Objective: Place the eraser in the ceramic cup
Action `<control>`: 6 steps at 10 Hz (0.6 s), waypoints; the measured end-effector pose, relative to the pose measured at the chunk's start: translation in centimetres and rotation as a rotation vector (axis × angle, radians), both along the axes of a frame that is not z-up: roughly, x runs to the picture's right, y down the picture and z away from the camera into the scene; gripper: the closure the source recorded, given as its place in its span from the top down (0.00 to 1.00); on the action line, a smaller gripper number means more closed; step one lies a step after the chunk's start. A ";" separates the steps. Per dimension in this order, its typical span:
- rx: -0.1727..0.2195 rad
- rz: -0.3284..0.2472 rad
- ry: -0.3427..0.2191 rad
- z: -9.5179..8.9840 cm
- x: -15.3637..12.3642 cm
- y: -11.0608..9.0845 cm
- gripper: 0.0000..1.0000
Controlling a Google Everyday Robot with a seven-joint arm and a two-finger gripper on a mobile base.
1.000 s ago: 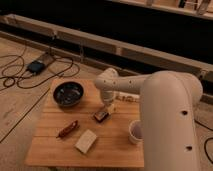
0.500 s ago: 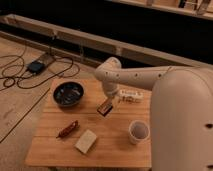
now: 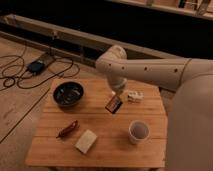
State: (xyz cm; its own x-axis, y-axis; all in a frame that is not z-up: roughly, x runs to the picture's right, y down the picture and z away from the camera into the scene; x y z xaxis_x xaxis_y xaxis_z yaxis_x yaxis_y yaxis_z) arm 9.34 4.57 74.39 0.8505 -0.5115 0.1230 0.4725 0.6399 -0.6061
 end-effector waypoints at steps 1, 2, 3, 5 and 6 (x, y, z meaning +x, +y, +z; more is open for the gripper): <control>-0.010 0.007 0.037 -2.0 1.4 0.3 0.00; -0.017 0.013 0.062 -3.4 2.3 0.6 0.00; -0.023 0.022 0.095 -4.9 3.4 1.1 0.00; -0.039 0.043 0.167 -7.4 5.8 2.5 0.00; -0.047 0.051 0.189 -7.9 6.5 3.2 0.00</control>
State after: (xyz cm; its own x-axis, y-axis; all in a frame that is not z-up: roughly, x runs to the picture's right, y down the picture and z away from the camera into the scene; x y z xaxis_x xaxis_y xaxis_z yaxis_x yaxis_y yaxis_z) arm 15.83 7.78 66.45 0.8853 -0.4647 -0.0187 0.3153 0.6292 -0.7104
